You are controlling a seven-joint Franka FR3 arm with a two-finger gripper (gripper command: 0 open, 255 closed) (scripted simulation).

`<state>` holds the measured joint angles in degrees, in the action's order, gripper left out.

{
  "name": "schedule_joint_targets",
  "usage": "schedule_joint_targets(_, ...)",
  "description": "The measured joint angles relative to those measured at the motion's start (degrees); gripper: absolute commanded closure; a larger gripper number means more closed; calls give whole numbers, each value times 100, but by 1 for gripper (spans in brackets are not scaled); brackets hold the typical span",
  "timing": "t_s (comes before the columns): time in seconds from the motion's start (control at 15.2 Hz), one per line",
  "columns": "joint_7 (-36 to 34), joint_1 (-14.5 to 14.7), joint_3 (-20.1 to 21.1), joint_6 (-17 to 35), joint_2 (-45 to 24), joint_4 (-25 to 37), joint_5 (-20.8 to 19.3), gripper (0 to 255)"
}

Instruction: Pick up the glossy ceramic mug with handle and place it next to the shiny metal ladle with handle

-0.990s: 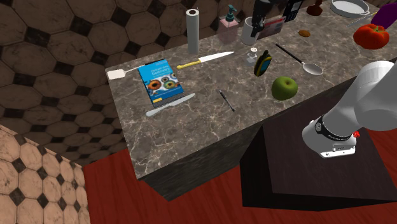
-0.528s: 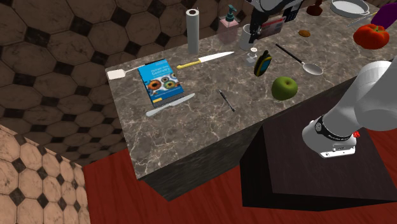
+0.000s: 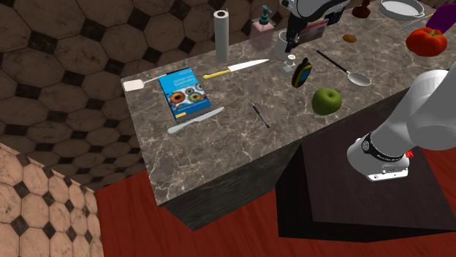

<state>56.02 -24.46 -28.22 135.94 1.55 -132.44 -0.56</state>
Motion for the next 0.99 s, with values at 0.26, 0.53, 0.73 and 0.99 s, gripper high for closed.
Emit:
schedule_joint_targets(0.26, 0, 0, 0, 2, 1, -1, 0, 0)
schedule_joint_targets(0.53, 1, 0, 0, 2, 1, 0, 0, 0)
schedule_joint_targets(0.73, -166, 4, 35, -417, 337, 129, -207, 0)
schedule_joint_targets(0.99, -216, -8, 50, -711, 502, 268, -295, 0)
